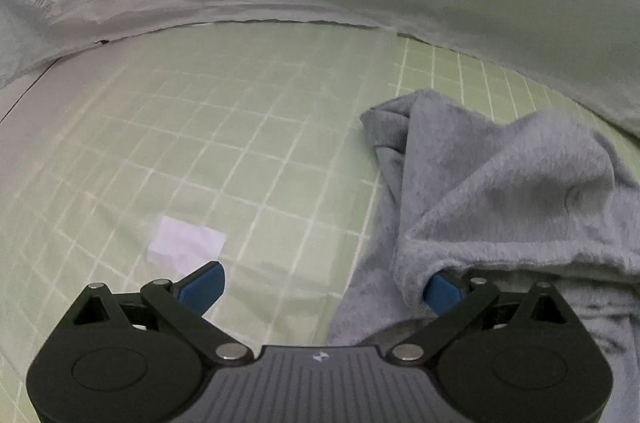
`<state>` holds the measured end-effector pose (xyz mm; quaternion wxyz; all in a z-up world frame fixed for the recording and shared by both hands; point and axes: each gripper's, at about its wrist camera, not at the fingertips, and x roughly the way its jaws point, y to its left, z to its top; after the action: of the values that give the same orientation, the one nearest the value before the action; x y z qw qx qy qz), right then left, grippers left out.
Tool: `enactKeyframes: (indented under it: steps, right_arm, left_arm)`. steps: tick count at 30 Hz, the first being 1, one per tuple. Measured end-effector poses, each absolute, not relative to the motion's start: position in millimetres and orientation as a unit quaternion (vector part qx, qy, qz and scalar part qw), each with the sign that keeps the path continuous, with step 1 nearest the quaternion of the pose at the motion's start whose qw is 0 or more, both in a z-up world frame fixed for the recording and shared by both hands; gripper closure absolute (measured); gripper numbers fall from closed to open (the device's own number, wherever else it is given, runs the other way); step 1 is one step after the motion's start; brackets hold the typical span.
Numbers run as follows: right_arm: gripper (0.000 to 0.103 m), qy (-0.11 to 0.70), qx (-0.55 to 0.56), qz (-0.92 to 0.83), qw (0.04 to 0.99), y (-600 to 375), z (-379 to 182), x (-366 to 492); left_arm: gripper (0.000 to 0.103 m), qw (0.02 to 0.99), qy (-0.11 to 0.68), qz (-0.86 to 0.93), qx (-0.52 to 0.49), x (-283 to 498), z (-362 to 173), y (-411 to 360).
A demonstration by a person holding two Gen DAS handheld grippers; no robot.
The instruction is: Fold clothes
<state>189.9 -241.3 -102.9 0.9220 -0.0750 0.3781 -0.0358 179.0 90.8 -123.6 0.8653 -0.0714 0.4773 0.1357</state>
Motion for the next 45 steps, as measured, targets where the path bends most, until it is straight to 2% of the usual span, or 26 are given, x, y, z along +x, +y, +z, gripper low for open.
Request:
enactKeyframes:
  steps: [12, 33, 45]
  right_arm:
    - [0.01, 0.399, -0.078, -0.012, 0.913, -236, -112, 162]
    - [0.01, 0.492, -0.016, 0.029, 0.87, -239, -138, 42]
    - [0.009, 0.5, 0.025, 0.021, 0.865, -250, -143, 0]
  left_arm:
    - [0.002, 0.864, 0.49, 0.097, -0.066, 151, -127, 77]
    - [0.002, 0.822, 0.553, 0.091, -0.098, 22, -151, 93]
    - [0.002, 0.82, 0.562, 0.066, -0.082, -8, -148, 80]
